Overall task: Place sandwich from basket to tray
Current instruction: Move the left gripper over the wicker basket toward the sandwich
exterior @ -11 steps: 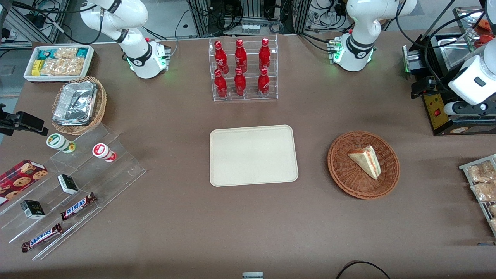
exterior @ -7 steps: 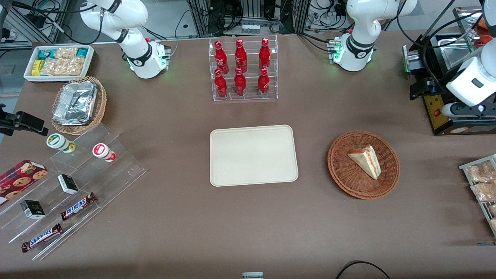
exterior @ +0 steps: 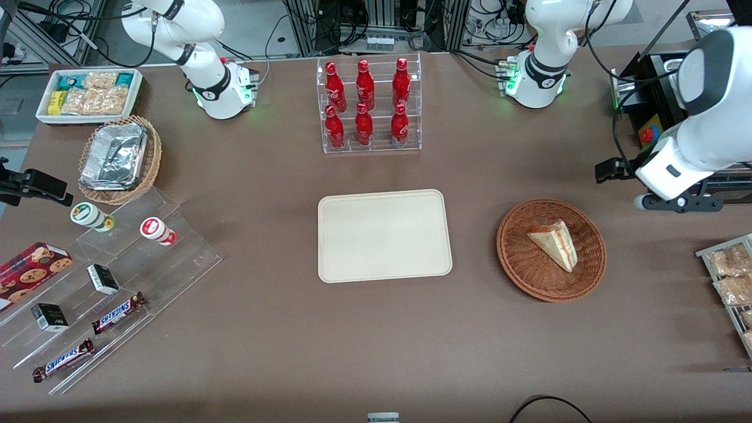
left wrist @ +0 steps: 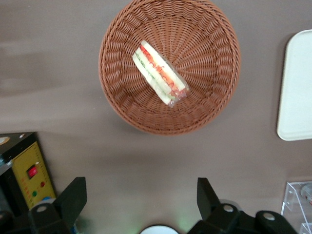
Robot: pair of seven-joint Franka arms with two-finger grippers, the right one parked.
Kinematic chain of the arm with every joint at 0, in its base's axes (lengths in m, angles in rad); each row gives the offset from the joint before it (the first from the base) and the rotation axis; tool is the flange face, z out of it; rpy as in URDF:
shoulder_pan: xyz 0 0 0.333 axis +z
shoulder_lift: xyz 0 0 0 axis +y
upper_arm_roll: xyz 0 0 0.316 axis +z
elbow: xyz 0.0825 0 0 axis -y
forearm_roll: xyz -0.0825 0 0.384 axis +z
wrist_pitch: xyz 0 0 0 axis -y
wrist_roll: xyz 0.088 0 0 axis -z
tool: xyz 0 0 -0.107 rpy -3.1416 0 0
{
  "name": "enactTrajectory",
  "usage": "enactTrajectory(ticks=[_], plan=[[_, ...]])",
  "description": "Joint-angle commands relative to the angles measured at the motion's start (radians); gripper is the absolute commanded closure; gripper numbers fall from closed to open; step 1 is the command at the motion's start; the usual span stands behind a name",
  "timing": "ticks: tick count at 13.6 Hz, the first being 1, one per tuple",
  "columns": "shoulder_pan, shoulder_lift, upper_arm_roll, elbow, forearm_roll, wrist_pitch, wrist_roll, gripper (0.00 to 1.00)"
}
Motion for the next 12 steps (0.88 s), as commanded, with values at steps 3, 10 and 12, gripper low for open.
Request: enactTrajectory(ticks=[3, 10, 12], plan=[[-0.007, 0.028, 0.007, -0.144, -0.001, 0.212, 0.01, 0.0], [-0.014, 0.104, 0.005, -0.231, -0.001, 0.419, -0.116, 0.0], [-0.021, 0.116, 0.005, -0.23, -0.001, 0.425, -0.244, 0.0]])
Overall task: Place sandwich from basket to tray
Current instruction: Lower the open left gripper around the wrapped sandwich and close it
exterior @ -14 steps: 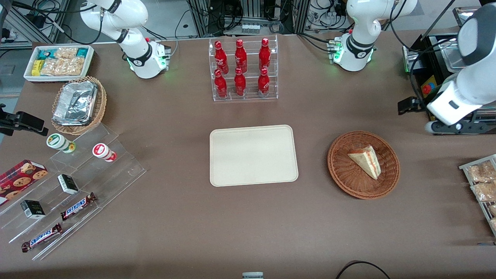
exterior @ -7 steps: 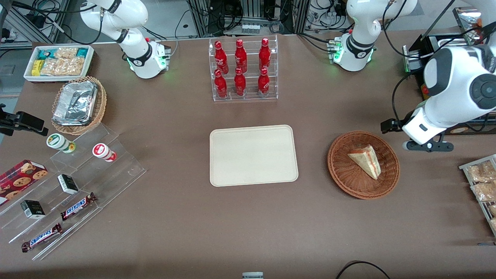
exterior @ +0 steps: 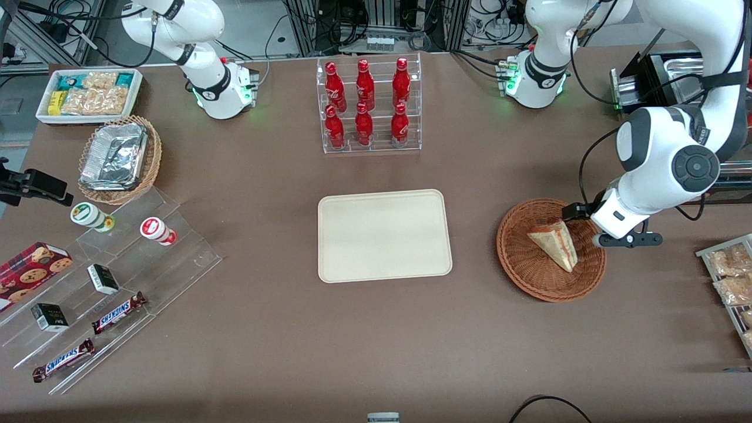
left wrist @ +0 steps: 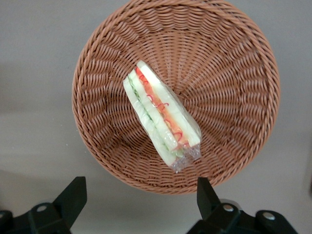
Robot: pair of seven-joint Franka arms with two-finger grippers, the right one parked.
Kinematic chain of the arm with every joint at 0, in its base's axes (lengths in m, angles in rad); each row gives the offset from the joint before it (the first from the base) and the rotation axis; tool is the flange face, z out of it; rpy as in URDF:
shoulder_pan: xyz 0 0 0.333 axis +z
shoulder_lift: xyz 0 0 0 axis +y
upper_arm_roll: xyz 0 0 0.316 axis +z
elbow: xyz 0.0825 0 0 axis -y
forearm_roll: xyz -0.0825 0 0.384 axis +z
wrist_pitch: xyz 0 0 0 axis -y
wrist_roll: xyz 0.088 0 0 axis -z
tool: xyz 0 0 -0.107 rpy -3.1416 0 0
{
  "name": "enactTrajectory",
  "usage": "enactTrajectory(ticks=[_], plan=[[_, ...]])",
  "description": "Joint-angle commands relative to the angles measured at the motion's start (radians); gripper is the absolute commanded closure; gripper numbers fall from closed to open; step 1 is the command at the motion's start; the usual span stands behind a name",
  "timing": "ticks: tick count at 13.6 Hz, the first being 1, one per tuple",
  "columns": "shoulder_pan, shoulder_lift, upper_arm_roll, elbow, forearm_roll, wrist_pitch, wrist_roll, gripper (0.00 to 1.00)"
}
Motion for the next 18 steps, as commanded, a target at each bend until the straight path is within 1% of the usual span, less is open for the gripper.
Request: enactTrajectory(ticks=[1, 6, 9, 18], plan=[[-0.028, -0.003, 0.005, -0.013, -0.001, 0.03, -0.172, 0.0], [-0.034, 0.02, 0.005, -0.013, -0.012, 0.075, -0.549, 0.0], [-0.048, 0.04, 0.005, -0.013, -0.012, 0.104, -0.691, 0.0], [-0.048, 0.093, 0.002, -0.035, -0.015, 0.188, -0.74, 0.0]])
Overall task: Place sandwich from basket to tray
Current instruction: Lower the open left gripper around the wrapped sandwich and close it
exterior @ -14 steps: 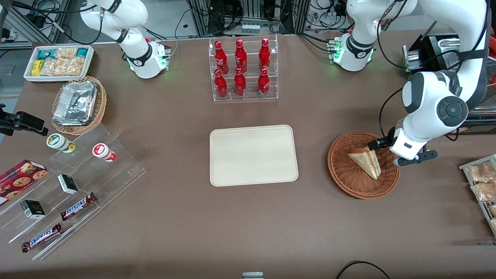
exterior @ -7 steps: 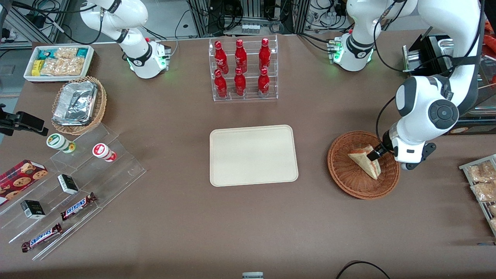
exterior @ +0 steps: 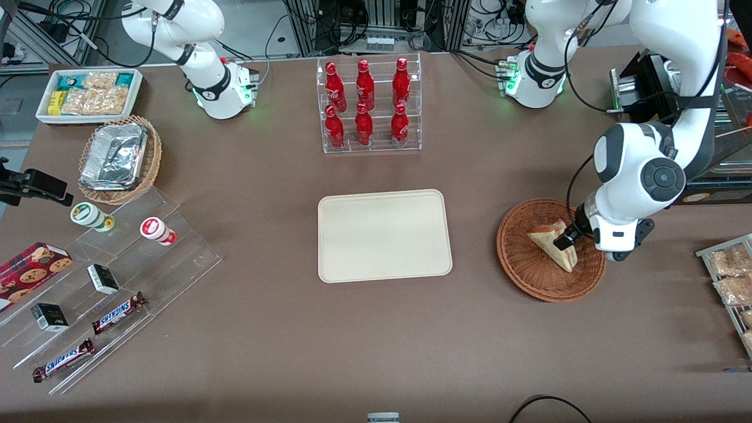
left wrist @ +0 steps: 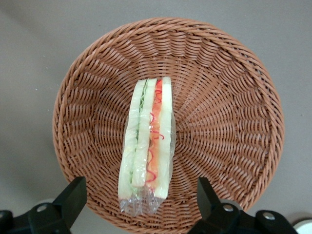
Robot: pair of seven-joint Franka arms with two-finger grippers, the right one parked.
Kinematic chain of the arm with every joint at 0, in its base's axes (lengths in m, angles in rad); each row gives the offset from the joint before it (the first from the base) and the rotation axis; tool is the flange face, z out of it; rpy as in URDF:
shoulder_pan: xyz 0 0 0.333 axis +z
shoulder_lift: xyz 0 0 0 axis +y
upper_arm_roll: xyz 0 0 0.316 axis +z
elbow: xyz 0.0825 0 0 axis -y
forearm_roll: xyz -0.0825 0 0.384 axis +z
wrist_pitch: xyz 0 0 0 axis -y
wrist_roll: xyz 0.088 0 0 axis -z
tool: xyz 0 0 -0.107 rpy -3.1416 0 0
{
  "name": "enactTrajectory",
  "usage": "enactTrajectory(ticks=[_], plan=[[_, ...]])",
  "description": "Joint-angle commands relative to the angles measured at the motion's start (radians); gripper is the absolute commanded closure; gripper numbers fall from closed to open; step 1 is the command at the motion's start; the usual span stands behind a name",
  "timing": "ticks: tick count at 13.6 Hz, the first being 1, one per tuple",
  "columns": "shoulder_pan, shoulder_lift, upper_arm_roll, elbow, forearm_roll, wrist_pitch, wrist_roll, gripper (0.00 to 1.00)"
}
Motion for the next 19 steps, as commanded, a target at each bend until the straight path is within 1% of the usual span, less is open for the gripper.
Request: enactTrajectory(ticks=[1, 5, 10, 11, 12, 13, 17, 19], plan=[[-0.009, 0.019, 0.001, -0.021, -0.01, 0.052, -0.037, 0.0], [-0.009, 0.039, -0.002, -0.07, -0.01, 0.132, -0.048, 0.0], [-0.009, 0.069, -0.002, -0.086, -0.012, 0.149, -0.068, 0.0], [-0.009, 0.072, -0.002, -0.084, -0.015, 0.15, -0.071, 0.16], [-0.009, 0.072, -0.002, -0.084, -0.015, 0.149, -0.072, 0.66], [-0.009, 0.072, -0.002, -0.083, -0.015, 0.149, -0.072, 1.0], [-0.009, 0.066, -0.002, -0.077, -0.01, 0.135, -0.06, 1.0], [-0.009, 0.053, -0.031, -0.051, -0.007, 0.092, -0.045, 1.0]])
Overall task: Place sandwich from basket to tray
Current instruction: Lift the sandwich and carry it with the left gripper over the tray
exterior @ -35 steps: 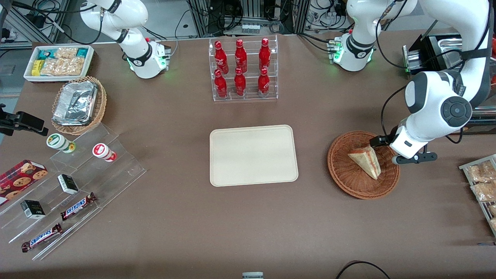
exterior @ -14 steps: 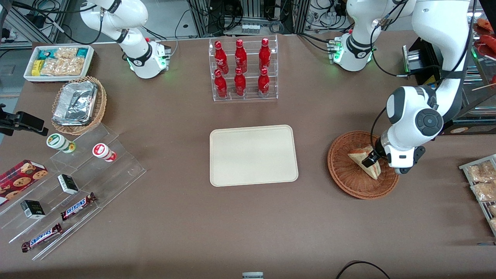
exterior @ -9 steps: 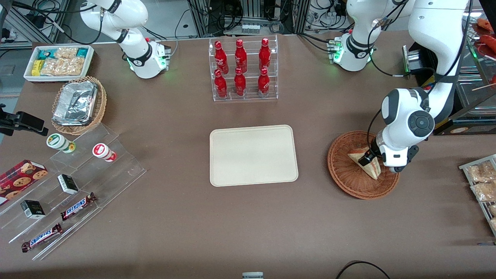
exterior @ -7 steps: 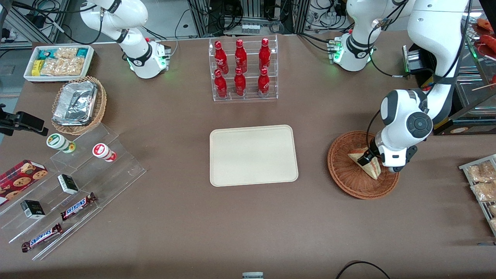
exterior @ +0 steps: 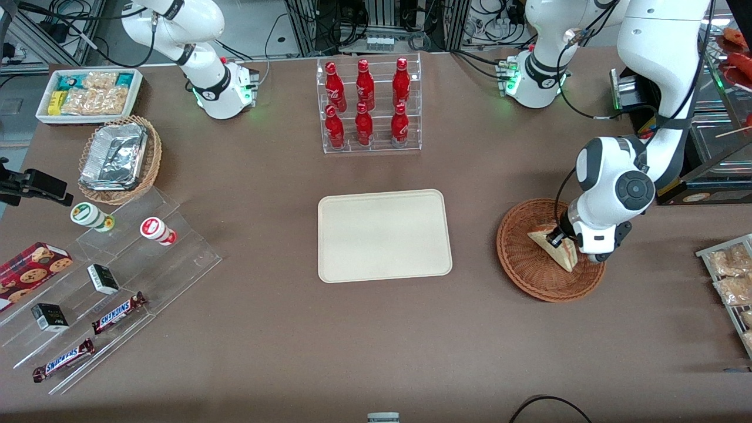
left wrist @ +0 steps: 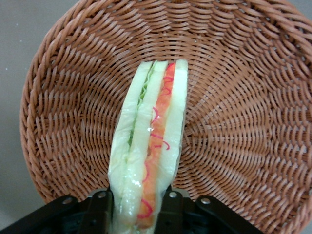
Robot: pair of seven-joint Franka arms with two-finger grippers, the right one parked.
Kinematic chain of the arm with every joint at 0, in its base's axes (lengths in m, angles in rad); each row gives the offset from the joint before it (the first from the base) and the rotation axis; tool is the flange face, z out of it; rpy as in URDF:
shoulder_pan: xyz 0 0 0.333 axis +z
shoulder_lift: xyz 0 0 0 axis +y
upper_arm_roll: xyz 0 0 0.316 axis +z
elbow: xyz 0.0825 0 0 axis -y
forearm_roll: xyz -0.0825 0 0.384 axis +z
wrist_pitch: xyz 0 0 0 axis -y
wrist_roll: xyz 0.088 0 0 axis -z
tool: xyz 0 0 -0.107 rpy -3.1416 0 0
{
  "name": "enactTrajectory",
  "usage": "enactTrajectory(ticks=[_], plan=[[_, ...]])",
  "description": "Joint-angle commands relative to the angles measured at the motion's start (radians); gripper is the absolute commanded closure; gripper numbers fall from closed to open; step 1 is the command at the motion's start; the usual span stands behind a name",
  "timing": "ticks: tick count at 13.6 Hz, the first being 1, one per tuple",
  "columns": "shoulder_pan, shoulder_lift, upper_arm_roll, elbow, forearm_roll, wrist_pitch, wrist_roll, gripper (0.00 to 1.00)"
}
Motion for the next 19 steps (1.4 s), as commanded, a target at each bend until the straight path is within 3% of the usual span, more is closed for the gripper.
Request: enactTrajectory(ticks=[1, 5, 12, 19], plan=[[-0.008, -0.025, -0.034, 0.054, -0.001, -0.103, 0.036, 1.0], [-0.008, -0.019, -0.11, 0.203, 0.0, -0.312, 0.076, 1.0], [-0.018, 0.105, -0.31, 0.362, 0.018, -0.315, 0.064, 1.0], [-0.294, 0.289, -0.311, 0.572, 0.158, -0.312, -0.131, 1.0]])
